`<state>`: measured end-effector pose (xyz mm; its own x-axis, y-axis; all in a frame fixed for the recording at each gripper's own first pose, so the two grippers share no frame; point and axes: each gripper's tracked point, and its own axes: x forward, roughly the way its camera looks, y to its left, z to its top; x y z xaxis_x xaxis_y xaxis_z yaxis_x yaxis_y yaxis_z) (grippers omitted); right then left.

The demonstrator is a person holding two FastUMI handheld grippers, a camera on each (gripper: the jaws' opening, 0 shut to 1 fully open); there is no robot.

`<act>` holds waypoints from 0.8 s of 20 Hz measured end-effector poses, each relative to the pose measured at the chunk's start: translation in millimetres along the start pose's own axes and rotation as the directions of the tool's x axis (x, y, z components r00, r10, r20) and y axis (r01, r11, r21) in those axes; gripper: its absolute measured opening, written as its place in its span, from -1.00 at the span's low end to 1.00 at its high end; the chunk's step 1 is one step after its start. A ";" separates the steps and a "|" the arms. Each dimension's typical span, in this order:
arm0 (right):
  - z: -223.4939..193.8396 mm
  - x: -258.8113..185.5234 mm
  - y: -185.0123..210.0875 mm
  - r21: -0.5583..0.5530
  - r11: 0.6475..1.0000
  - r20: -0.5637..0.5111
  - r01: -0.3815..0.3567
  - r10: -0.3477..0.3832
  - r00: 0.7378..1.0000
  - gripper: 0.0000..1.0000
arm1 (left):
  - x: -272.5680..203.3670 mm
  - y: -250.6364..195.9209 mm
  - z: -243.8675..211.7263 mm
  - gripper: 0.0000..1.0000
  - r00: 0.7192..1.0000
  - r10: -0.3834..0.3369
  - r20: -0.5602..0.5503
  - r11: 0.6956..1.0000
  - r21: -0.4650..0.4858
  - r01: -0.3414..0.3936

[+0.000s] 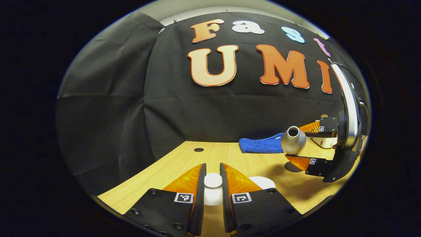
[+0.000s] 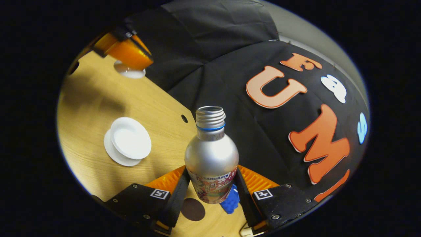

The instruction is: Open the teacup lid with one hand, grasp the water bottle and pour water into the teacup with the other hand; after pouring, place the water bottle on the coaster and then close the teacup lid.

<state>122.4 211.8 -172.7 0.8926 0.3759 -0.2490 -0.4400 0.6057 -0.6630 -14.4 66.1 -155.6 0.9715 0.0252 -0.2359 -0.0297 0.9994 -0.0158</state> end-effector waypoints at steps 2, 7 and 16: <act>0.2 -2.1 0.5 0.090 0.996 -0.004 0.007 -0.007 1.000 0.57 | 5.0 -15.0 1.4 -0.43 1.000 -0.025 0.001 1.000 0.004 0.025; -1.4 -2.5 -1.5 0.281 0.960 0.005 0.016 -0.018 1.000 0.57 | 19.0 -51.0 3.2 -0.44 0.997 -0.081 -0.009 0.997 0.001 0.081; -1.9 0.3 -5.5 0.463 0.885 -0.002 0.047 -0.053 0.999 0.56 | 41.1 -88.0 -23.0 -0.43 0.988 -0.136 -0.078 0.991 -0.021 0.135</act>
<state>125.2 207.3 -170.5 0.9147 0.3423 -0.2149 -0.3926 0.8786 -0.2718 22.8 -21.2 -186.2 0.9450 -0.1129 -0.3070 0.0967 0.9930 -0.0676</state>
